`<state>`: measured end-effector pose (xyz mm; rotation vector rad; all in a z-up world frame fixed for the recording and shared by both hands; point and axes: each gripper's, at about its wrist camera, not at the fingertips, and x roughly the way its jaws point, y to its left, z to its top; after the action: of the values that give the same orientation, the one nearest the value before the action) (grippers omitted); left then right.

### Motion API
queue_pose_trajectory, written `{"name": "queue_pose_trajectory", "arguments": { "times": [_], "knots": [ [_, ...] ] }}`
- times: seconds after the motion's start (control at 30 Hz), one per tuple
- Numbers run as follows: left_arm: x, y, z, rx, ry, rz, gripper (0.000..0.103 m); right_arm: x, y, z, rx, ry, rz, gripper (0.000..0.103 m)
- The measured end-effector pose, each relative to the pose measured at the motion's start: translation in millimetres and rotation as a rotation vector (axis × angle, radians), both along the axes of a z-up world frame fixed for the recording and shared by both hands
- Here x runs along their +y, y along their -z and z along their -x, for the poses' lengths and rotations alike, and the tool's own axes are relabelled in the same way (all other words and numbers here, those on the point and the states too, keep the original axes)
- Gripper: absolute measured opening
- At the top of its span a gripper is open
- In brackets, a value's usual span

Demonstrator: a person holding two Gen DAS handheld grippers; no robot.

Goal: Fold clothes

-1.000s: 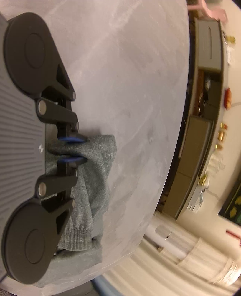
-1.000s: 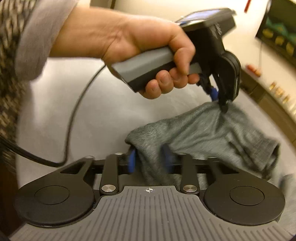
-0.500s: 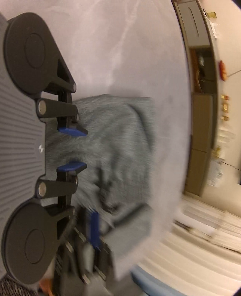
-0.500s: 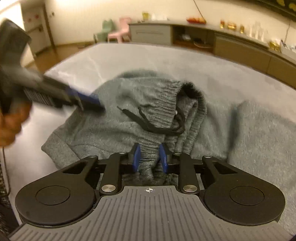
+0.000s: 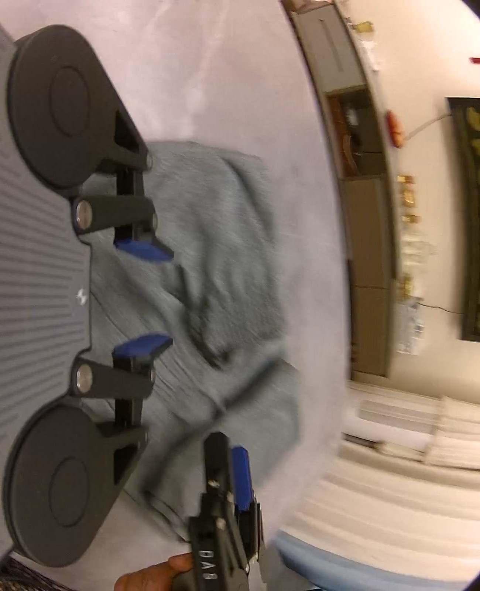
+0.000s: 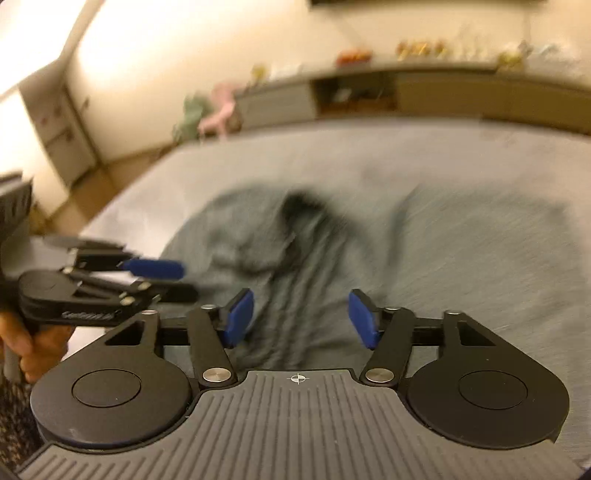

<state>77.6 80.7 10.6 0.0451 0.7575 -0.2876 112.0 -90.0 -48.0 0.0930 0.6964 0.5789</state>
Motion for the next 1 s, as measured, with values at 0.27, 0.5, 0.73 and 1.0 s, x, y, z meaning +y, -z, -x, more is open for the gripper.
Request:
{"name": "queue_pose_trajectory", "arguments": {
  "times": [0.27, 0.5, 0.73, 1.0],
  "knots": [
    [-65, 39, -12, 0.105, 0.049, 0.021, 0.06, -112, -8, 23, -0.016, 0.294, -0.022, 0.079],
    [-104, -26, -30, 0.043, -0.014, -0.01, 0.085, -161, 19, 38, 0.067, 0.315, -0.005, 0.078],
    [-225, -52, -85, 0.09, 0.175, -0.115, 0.085, -126, 10, 72, -0.18, 0.23, 0.132, 0.015],
    [-295, 3, -106, 0.224, 0.317, -0.403, 0.079, -80, -6, 110, -0.392, 0.08, 0.286, 0.0]
  ]
}}
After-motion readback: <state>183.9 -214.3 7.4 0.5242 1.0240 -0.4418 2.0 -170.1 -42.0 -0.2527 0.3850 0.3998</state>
